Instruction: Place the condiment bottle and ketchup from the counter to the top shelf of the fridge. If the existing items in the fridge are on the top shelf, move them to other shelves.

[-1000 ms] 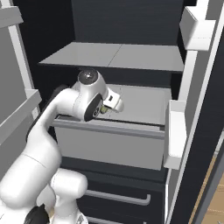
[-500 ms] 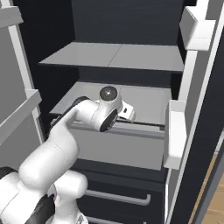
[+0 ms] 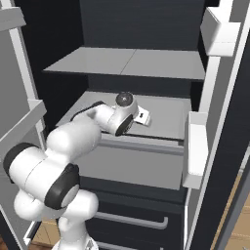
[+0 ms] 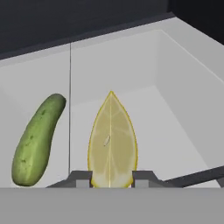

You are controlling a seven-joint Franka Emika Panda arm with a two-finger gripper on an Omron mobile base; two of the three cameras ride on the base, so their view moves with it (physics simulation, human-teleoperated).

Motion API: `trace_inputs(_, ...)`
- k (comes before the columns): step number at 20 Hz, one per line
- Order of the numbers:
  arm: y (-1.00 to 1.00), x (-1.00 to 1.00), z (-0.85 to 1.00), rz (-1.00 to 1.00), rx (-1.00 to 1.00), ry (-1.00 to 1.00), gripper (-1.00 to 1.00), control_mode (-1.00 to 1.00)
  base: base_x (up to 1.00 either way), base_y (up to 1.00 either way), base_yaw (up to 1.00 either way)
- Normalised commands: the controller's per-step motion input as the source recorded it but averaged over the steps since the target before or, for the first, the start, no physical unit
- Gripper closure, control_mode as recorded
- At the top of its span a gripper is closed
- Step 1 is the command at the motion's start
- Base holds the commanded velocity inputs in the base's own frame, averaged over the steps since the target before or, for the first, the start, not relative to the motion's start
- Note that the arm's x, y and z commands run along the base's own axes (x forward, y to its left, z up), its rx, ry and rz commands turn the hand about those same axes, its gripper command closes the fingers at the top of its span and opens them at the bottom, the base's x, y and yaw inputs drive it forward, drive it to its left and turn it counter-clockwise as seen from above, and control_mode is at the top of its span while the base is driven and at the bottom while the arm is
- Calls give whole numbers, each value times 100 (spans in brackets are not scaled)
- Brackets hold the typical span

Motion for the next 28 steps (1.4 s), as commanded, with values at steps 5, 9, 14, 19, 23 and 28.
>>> trace_inputs(5, -1, 86, -56, 0, 0, -3, 100, -100, 0, 0, 0)
trace_inputs(9, -9, 79, -44, 1, 0, -7, -100, -100, 0, 0, 0)
trace_inputs(14, -15, 90, -41, 0, -1, -5, -100, -100, 0, 0, 0)
trace_inputs(19, -24, 64, -16, 0, -1, -2, -100, -100, 0, 0, 0)
trace_inputs(23, -30, -24, 15, 0, 7, -7, -100, -100, 0, 0, 0)
trace_inputs(28, -11, -100, 15, 0, 7, -10, -100, -100, 0, 0, 0)
